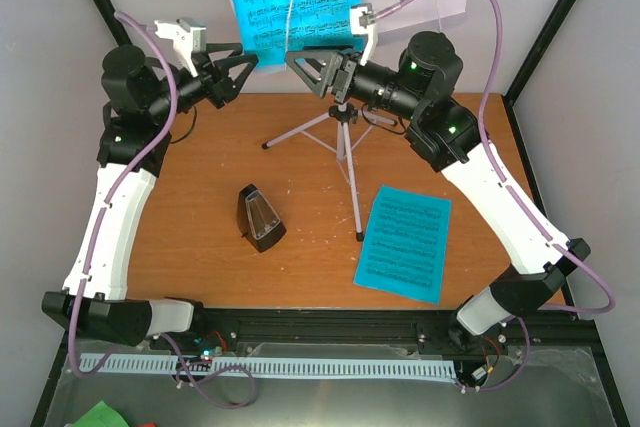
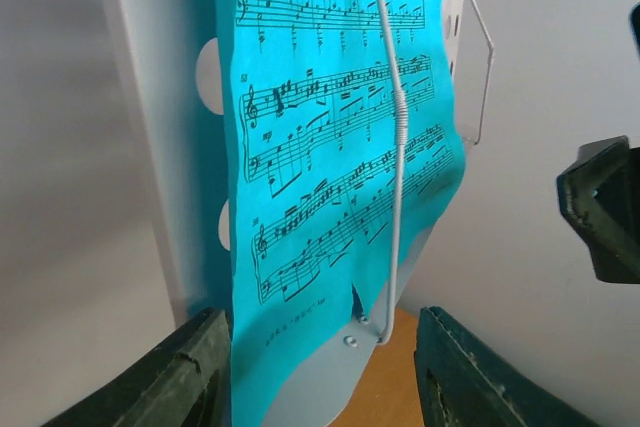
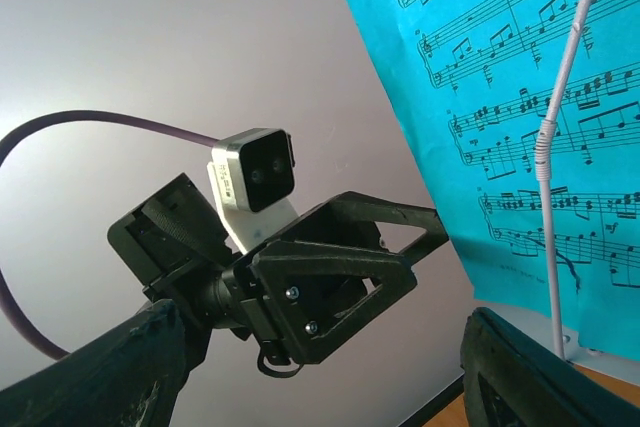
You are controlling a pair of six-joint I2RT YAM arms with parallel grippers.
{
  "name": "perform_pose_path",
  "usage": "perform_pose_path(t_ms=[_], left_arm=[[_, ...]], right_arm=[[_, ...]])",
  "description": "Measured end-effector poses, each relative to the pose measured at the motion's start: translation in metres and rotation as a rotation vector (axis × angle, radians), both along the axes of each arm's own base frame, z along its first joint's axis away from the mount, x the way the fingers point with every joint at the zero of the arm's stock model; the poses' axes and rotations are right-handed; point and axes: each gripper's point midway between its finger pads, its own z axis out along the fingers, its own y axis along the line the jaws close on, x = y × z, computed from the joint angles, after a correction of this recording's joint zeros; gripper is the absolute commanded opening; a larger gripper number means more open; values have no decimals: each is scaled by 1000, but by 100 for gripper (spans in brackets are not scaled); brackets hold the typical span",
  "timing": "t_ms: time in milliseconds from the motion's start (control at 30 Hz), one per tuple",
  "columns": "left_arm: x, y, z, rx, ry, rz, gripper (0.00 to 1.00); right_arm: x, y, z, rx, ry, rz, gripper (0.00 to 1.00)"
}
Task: Pack up the instrument practice props
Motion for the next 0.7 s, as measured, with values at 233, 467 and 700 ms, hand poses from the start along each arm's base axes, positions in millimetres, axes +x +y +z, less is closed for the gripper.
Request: perform_pose_path(t_ms=[233, 467, 700], left_arm=[[-1, -1, 2, -1, -9, -8, 52], [3, -2, 5, -5, -12, -12, 46], [4, -4, 25, -18, -49, -26, 36]], right_arm=[[1, 0, -1, -1, 1, -2, 74], [2, 0, -1, -3, -5, -7, 74], [9, 7, -8, -15, 7, -7, 73]])
